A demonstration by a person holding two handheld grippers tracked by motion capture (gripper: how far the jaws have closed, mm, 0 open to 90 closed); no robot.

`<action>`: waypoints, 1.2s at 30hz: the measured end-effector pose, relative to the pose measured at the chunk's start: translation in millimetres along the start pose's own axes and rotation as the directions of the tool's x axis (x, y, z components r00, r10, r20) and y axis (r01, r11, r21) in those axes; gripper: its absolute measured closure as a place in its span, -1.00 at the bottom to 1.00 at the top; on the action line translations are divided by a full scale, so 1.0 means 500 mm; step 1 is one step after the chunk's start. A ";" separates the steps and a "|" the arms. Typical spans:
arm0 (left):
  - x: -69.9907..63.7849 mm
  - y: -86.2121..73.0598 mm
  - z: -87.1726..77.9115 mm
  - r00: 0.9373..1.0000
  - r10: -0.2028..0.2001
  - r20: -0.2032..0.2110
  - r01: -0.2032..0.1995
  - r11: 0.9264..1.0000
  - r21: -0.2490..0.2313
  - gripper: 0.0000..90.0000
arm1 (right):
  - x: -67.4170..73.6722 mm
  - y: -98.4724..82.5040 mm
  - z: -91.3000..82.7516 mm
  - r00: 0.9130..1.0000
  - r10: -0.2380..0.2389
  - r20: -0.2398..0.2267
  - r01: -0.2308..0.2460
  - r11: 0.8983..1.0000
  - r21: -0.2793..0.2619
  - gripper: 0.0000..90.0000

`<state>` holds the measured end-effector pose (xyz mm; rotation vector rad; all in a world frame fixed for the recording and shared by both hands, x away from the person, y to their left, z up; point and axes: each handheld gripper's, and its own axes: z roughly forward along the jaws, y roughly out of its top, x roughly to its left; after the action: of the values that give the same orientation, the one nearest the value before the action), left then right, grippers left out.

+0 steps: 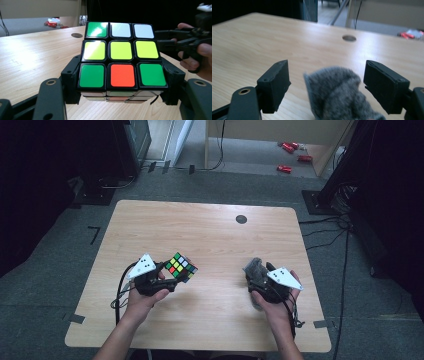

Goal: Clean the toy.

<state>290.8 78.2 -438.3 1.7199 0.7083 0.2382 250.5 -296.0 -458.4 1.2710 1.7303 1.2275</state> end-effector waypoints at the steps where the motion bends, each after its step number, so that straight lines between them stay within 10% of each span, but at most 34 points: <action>1: 0.000 0.000 0.000 1.000 -0.003 0.002 0.003 1.000 0.000 -0.23 | 0.009 0.004 -0.004 1.000 -0.010 -0.008 0.010 1.000 -0.024 -0.52; 7: -0.008 0.001 0.006 1.000 -0.016 0.020 0.015 1.000 0.005 -0.23 | 0.061 0.022 -0.012 0.991 -0.067 -0.118 0.058 0.995 -0.079 -0.52; 19: -0.047 0.001 0.036 0.995 -0.054 0.083 0.050 0.997 0.052 -0.23 | 0.185 -0.001 -0.001 0.916 -0.194 -0.350 0.162 0.979 -0.121 -0.55; 24: -0.056 0.000 0.044 0.992 -0.079 0.101 0.072 0.995 0.075 -0.23 | 0.211 -0.011 0.002 0.901 -0.233 -0.366 0.200 0.972 -0.127 -0.57; 36: -0.079 -0.004 0.066 0.974 -0.140 0.176 0.118 0.984 0.131 -0.23 | 0.235 -0.031 0.010 0.897 -0.317 -0.309 0.285 0.948 -0.144 -0.42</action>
<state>276.0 29.1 -441.0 1.7749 0.7053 -0.0561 212.6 -184.4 -472.2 0.7317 1.9874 1.3705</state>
